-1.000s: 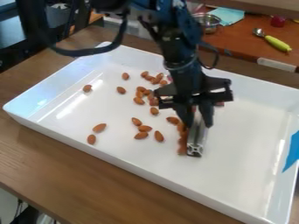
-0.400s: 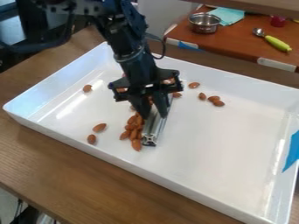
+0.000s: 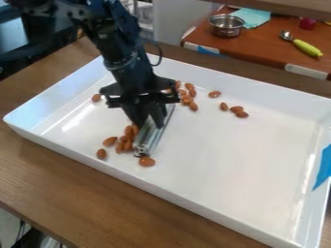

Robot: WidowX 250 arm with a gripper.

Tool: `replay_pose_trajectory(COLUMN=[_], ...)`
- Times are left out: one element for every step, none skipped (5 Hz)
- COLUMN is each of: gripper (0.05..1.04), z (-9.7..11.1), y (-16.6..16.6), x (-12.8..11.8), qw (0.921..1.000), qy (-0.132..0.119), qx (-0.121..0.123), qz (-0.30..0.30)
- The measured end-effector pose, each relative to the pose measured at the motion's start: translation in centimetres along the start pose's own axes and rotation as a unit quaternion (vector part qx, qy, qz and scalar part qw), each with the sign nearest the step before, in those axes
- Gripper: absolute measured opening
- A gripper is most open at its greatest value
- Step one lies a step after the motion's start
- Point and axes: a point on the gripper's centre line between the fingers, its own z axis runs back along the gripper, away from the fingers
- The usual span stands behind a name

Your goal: Sweep into pile

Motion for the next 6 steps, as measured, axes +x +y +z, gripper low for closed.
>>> replay_pose_trajectory(gripper=[0.328,0.328,0.328,0.328,0.328,0.328], z=[0.6,1.5,2.7,3.1,3.7,4.4], y=[2.3,4.4,5.4,3.7,-1.2,-5.7], x=[-0.1,-0.6,-0.5,-0.5,0.2,1.4], qw=[0.9998,0.9991,0.9971,0.9986,0.9999,0.9988], qy=[0.000,0.016,0.003,-0.004,-0.012,-0.030], qx=[0.019,0.038,0.072,0.049,-0.004,-0.033], qz=[-0.011,-0.012,-0.025,-0.022,-0.009,-0.018])
